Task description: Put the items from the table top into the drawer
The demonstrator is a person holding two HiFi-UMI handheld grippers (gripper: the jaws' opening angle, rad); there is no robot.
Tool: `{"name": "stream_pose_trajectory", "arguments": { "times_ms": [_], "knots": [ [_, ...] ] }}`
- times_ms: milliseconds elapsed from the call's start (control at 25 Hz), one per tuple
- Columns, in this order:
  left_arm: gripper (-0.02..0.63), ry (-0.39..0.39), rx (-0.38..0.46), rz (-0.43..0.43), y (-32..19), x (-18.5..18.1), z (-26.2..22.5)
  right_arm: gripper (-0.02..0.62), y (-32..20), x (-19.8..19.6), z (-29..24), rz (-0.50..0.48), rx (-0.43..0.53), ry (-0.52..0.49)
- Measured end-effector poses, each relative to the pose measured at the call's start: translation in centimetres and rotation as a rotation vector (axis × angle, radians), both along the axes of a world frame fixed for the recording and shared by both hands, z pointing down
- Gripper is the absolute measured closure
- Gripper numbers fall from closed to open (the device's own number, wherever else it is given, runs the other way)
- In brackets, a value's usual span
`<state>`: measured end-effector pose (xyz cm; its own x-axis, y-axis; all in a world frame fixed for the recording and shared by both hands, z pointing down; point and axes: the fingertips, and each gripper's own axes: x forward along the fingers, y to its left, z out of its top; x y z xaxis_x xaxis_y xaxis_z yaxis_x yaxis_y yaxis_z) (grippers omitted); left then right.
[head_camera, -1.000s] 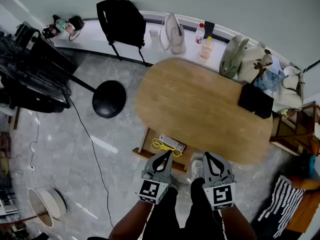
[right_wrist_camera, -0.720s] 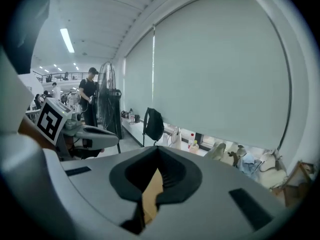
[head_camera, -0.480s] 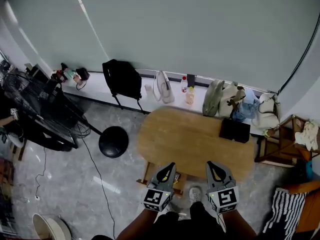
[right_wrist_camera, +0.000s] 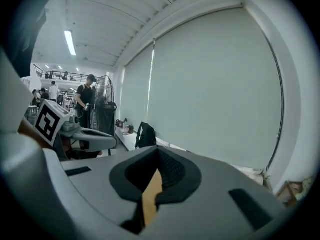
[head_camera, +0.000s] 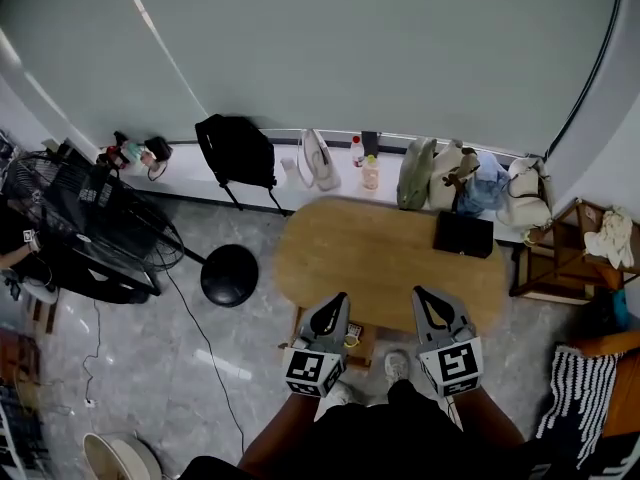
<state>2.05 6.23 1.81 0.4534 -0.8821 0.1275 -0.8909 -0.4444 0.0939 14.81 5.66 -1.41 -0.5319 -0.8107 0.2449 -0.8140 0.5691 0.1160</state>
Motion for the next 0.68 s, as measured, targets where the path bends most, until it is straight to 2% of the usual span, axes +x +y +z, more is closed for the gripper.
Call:
{"name": "stream_pose_trajectory", "arguments": {
  "times_ms": [680],
  "knots": [
    [0.588,-0.016,0.035,0.013,-0.2,0.0,-1.8,0.6,-0.8,-2.3,-1.4,-0.03,0.026,-0.005]
  ]
}}
